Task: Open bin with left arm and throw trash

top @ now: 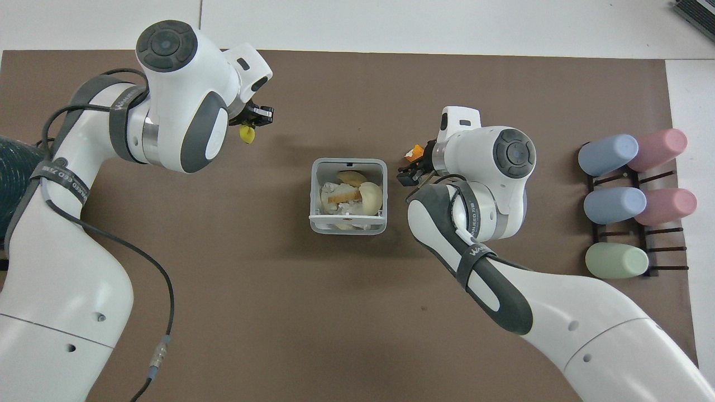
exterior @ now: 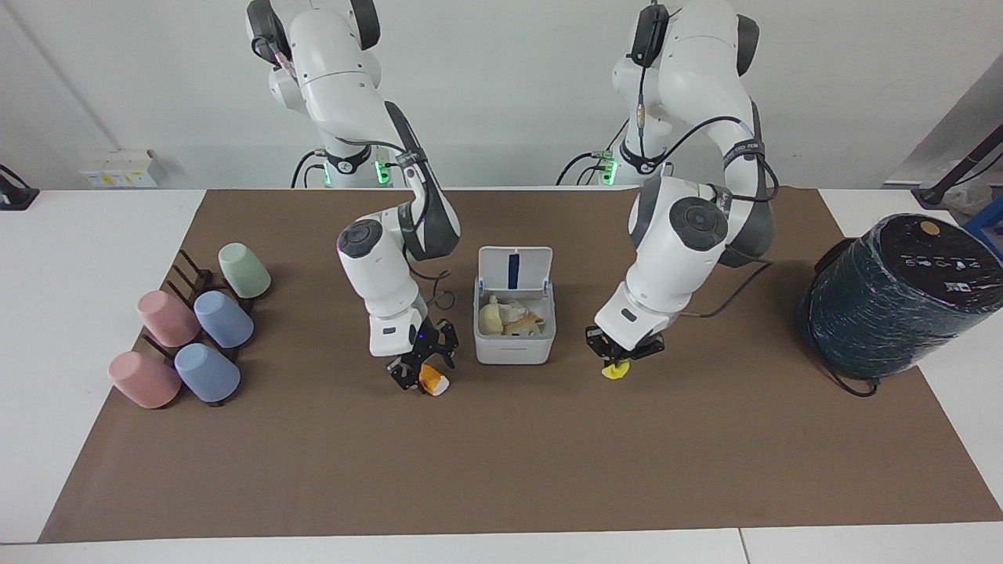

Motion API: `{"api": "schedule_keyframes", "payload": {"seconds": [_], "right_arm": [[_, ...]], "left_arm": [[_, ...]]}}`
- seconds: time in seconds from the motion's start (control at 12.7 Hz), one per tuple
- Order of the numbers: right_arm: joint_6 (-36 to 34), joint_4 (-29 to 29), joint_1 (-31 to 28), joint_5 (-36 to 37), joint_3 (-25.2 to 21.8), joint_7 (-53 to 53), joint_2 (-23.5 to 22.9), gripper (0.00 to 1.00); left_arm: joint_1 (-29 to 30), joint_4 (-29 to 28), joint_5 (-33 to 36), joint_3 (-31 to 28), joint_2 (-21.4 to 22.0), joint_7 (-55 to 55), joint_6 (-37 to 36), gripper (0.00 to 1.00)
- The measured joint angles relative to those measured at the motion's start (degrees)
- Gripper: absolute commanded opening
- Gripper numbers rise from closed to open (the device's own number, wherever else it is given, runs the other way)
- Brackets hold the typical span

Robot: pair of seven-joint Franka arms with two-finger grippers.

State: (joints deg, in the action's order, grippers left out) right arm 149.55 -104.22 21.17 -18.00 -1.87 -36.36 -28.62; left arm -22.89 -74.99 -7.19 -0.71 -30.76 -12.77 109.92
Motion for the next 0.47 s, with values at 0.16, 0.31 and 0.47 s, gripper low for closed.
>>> {"api": "schedule_keyframes", "payload": {"seconds": [0.16, 0.31, 0.47], "right_arm": [[0.00, 0.01, -0.10, 0.00, -0.13, 0.94, 0.11, 0.00], [-1.14, 0.17, -0.55, 0.00, -0.19, 5.92, 1.21, 0.00], [-5.07, 0.42, -0.72, 0.00, -0.73, 11.16, 4.08, 0.00]], "left_arm": [[-3.40, 0.01, -0.47, 0.15, 1.77, -4.73, -1.61, 0.00], [-7.38, -0.12, -0.49, 0.22, 2.28, -8.68, -1.75, 0.04], [-10.01, -1.12, -0.49, 0.18, 2.35, -10.34, -1.70, 0.57]]}}
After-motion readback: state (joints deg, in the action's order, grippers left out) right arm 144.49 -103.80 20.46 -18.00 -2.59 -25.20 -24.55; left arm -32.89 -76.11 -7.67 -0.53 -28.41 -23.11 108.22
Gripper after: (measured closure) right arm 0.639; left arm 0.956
